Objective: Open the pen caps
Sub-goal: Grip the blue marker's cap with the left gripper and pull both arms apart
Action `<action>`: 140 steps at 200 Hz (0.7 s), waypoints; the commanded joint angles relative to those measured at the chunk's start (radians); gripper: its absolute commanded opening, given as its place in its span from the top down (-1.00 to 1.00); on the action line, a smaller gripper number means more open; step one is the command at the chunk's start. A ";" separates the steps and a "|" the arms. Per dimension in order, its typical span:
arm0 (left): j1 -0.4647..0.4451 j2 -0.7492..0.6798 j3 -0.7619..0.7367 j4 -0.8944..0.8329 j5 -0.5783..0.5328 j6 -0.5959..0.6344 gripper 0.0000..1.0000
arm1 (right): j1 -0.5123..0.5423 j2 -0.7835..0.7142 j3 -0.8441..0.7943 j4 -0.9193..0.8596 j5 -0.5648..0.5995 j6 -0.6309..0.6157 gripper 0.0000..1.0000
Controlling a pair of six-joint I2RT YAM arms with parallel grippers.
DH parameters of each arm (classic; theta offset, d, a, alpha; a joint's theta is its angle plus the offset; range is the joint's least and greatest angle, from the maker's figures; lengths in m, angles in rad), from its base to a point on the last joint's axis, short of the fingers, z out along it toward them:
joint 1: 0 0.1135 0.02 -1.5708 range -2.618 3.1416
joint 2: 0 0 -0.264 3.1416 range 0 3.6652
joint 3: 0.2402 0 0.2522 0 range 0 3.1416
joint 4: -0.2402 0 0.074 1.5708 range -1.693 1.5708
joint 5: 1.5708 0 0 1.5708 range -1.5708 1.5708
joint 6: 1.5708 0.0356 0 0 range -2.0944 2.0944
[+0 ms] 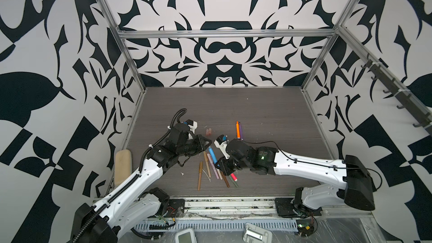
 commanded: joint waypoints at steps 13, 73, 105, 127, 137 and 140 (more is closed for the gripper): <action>0.042 0.047 0.176 -0.131 -0.024 0.162 1.00 | 0.004 -0.085 -0.050 0.033 -0.002 0.031 1.00; 0.524 0.344 0.559 -0.338 0.171 0.416 1.00 | 0.047 -0.303 -0.373 0.193 0.027 0.163 1.00; 0.510 0.400 0.528 -0.285 0.143 0.402 1.00 | 0.043 -0.428 -0.385 0.074 0.117 0.150 1.00; 0.498 0.491 0.545 -0.321 0.113 0.434 1.00 | 0.037 -0.495 -0.394 -0.008 0.191 0.130 1.00; 0.483 0.554 0.582 -0.365 0.097 0.458 1.00 | 0.032 -0.530 -0.405 -0.043 0.231 0.123 1.00; 0.476 0.576 0.599 -0.384 0.091 0.466 1.00 | 0.031 -0.541 -0.410 -0.056 0.245 0.121 1.00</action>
